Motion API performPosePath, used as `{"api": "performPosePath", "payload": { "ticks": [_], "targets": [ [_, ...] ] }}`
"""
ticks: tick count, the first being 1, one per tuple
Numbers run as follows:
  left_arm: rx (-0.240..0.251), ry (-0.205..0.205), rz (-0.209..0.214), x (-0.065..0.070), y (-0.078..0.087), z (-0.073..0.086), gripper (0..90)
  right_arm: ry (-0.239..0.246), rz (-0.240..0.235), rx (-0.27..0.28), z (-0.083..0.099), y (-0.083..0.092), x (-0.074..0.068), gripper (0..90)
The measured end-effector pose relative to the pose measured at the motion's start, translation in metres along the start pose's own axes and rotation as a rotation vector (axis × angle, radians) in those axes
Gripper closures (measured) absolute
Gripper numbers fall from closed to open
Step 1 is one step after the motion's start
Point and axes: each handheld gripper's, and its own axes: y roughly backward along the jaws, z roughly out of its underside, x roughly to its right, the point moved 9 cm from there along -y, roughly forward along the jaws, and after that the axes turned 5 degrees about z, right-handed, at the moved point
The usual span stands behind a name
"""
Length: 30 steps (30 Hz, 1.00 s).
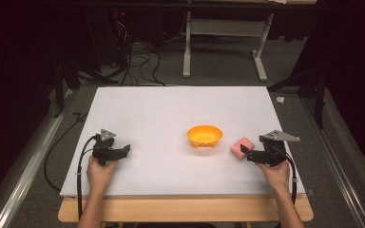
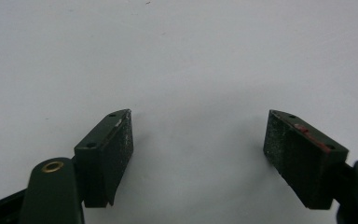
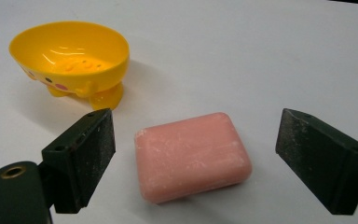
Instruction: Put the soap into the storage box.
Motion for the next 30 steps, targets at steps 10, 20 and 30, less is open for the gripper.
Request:
{"api": "performPosePath", "payload": {
  "ticks": [10,20,30],
  "targets": [
    [0.000,0.000,0.000,0.000,0.000,0.000,24.5,0.027,-0.010,-0.031,0.000,-0.016,-0.004,12.1],
    [-0.001,0.001,0.001,0.000,0.000,0.000,24.4,0.046,-0.007,-0.096,0.009,-0.034,-0.003,12.0],
    [-0.001,0.001,0.001,0.000,0.000,0.000,24.4,0.066,-0.012,-0.128,0.015,-0.043,-0.003,11.8]
  ]
}}
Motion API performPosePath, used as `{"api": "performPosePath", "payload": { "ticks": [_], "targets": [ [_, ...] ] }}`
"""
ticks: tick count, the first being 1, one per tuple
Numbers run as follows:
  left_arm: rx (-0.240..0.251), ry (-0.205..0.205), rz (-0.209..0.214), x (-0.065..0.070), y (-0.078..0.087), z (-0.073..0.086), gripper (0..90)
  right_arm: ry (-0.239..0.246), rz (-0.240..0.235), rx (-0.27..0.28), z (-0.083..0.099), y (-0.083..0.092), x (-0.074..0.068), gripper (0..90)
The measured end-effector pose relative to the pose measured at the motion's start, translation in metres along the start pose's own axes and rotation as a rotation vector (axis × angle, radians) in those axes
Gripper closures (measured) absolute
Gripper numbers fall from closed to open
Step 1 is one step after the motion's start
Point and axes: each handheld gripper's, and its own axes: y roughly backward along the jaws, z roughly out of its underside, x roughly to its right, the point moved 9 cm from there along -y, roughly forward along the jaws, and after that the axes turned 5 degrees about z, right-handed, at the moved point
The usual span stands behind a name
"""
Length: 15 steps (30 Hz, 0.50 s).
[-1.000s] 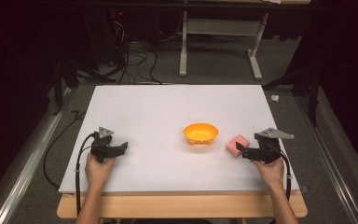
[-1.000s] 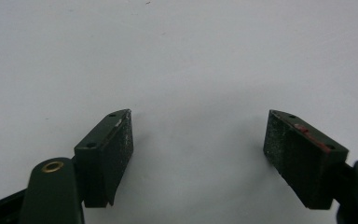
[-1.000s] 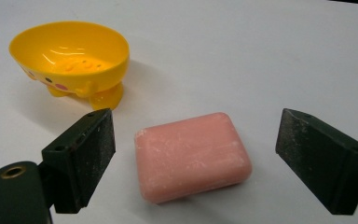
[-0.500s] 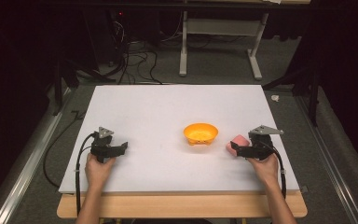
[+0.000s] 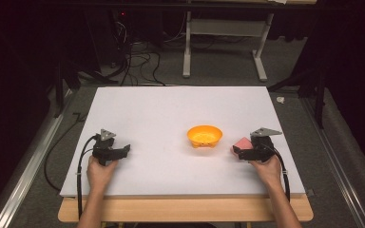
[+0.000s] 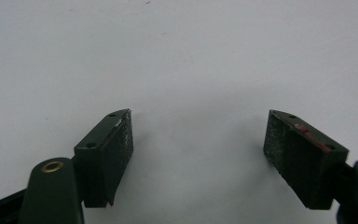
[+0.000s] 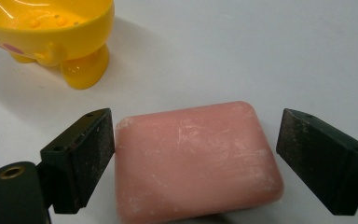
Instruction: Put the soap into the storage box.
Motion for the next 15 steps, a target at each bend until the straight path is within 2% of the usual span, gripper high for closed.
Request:
{"api": "performPosePath", "payload": {
  "ticks": [4,15],
  "targets": [
    [0.000,0.000,0.000,0.0000,0.0000,0.0000,24.4,0.010,-0.008,-0.025,0.0040,-0.0041,-0.0013,11.8],
    [0.000,0.000,-0.001,0.0001,0.0001,0.0000,24.4,0.026,-0.005,-0.052,0.0084,-0.0091,-0.0021,12.0]
  ]
}}
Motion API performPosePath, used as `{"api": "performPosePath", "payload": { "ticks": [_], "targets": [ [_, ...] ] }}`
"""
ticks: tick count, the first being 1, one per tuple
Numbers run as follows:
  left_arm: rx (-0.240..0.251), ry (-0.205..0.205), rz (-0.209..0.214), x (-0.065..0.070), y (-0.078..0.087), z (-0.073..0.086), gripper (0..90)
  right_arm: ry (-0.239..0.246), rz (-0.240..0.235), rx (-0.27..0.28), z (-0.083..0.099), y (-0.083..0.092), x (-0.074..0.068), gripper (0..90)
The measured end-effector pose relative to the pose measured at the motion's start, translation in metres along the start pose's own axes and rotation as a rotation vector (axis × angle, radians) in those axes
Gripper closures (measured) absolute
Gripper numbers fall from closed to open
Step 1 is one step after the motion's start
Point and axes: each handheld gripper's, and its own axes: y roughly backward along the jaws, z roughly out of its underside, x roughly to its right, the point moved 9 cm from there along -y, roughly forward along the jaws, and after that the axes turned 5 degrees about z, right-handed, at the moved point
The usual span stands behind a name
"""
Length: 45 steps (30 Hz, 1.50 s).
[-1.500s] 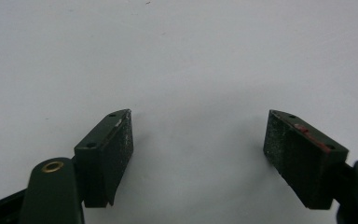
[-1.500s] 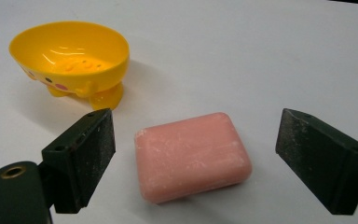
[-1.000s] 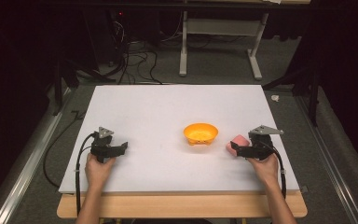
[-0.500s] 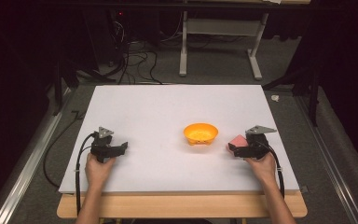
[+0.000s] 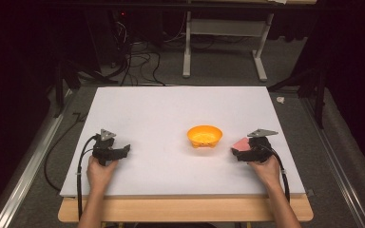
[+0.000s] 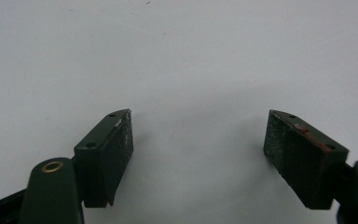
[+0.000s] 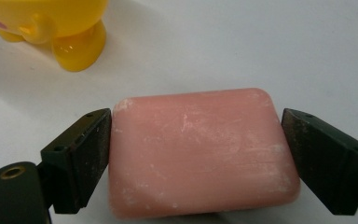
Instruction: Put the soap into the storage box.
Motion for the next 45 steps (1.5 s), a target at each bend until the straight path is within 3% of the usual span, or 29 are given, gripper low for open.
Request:
{"api": "performPosePath", "payload": {
  "ticks": [7,16,32,45],
  "targets": [
    [0.000,0.000,-0.001,0.000,0.000,0.000,24.4,0.024,0.026,-0.019,0.003,-0.003,-0.002,12.7],
    [0.001,0.000,-0.001,0.000,0.000,0.000,24.4,0.039,0.025,-0.025,0.005,-0.005,-0.003,13.3],
    [0.000,0.000,-0.001,0.000,0.000,0.000,24.4,0.021,0.008,-0.042,0.007,-0.001,-0.007,13.7],
    [0.000,0.001,-0.001,0.000,0.000,0.000,24.4,-0.013,0.028,-0.006,0.007,0.009,-0.003,13.7]
  ]
}}
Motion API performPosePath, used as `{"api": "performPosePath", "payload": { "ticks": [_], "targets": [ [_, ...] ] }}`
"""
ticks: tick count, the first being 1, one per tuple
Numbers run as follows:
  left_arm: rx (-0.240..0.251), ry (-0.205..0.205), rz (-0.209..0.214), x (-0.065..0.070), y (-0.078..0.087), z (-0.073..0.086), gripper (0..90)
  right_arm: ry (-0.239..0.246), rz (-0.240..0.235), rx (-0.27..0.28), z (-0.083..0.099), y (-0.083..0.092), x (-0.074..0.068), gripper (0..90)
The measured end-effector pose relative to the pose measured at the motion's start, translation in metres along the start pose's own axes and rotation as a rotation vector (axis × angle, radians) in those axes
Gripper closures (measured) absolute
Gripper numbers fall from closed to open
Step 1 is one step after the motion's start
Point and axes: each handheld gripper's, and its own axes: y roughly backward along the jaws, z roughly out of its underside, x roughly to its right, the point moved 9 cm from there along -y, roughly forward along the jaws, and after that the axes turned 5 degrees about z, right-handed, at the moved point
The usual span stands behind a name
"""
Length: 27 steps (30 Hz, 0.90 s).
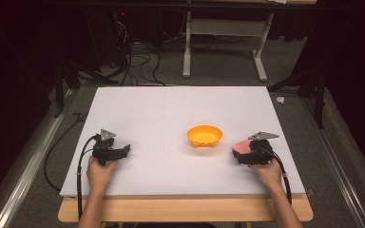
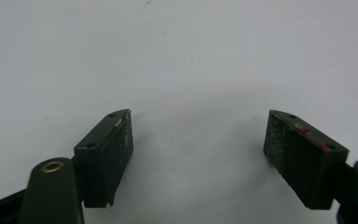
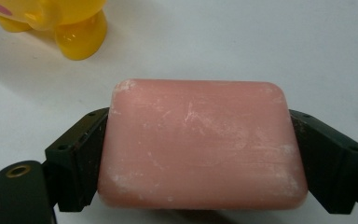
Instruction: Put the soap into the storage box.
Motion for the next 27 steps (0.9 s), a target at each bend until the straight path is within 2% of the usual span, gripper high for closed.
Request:
{"api": "performPosePath", "payload": {
  "ticks": [9,27],
  "targets": [
    [0.000,0.000,0.000,0.000,0.000,0.000,24.4,0.004,0.021,0.003,0.000,0.008,0.001,13.7],
    [0.000,0.000,0.000,0.000,0.000,0.000,24.3,-0.043,0.002,0.029,-0.005,0.026,-0.004,13.7]
  ]
}}
